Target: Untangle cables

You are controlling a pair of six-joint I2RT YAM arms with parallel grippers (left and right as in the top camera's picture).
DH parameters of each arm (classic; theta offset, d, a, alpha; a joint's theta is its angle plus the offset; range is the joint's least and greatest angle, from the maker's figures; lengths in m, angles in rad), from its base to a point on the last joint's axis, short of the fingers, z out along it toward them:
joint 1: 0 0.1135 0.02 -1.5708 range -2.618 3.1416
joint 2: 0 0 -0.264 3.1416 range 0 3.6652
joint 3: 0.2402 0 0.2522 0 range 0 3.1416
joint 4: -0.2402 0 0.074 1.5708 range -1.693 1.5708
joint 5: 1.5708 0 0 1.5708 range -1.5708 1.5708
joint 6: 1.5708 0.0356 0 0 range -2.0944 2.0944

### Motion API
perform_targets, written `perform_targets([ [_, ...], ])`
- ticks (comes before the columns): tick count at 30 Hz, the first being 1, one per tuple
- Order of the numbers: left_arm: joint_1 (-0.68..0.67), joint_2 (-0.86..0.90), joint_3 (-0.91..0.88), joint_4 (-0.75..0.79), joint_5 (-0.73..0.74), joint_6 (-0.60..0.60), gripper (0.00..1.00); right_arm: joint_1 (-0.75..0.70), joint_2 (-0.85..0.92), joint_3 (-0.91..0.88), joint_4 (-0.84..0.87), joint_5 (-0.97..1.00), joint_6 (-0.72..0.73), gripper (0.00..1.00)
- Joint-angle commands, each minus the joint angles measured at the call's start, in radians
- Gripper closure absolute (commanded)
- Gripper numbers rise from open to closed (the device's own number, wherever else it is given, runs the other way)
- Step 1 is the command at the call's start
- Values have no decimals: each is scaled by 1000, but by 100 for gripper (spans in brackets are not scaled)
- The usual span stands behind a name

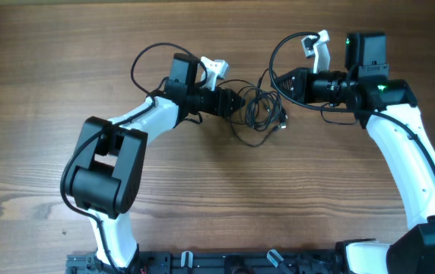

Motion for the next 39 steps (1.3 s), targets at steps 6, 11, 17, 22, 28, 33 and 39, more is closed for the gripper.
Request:
perform_targets([
  [6, -49, 30, 15, 30, -108, 12, 96, -3, -32, 23, 8, -54, 9, 96],
  [11, 93, 5, 15, -5, -107, 11, 96, -4, -31, 23, -41, 258, 58, 96],
  [17, 377, -204, 15, -145, -106, 11, 96, -4, -31, 23, -228, 887, 179, 96],
  [22, 542, -374, 15, -209, -104, 11, 96, -76, -30, 22, -253, 1032, 251, 96],
  [28, 721, -457, 15, -243, -103, -4, 96, -336, -26, 21, -282, 1044, 258, 96],
  [33, 916, -457, 15, -246, 5, -79, 96, -502, -11, 21, -293, 972, 259, 96],
  [39, 908, -457, 15, -284, 66, -75, 96, -495, 42, 21, -270, 825, 227, 96],
])
